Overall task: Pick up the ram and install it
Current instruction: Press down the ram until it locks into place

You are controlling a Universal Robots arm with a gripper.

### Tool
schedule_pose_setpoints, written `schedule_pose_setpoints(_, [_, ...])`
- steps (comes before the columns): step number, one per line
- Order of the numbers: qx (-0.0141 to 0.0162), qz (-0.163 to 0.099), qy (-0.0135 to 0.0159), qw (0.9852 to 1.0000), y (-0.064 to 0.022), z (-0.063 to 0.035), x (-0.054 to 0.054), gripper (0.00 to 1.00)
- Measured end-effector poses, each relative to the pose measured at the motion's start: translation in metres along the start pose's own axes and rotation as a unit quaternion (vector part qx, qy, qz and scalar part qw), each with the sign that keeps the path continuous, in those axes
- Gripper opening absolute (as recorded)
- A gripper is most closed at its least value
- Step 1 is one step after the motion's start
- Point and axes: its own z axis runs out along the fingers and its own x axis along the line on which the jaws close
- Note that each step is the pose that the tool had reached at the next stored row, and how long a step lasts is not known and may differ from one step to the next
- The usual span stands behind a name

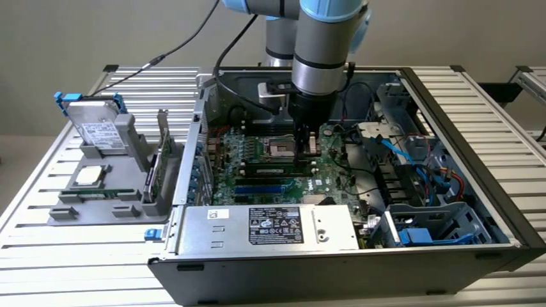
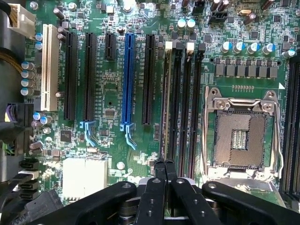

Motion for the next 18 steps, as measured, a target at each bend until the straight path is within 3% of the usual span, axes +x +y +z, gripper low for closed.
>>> schedule_pose_setpoints(2, [0.0004,0.0,-0.0011,1.0,0.0003,-0.0041,0.0,0.1])
schedule_pose_setpoints(6, [0.0002,0.0,-0.0004,1.0,0.0035,-0.0104,0.0,0.1])
schedule_pose_setpoints(18, [0.0001,0.0,0.0003,1.0,0.0306,-0.0097,-0.007,0.1])
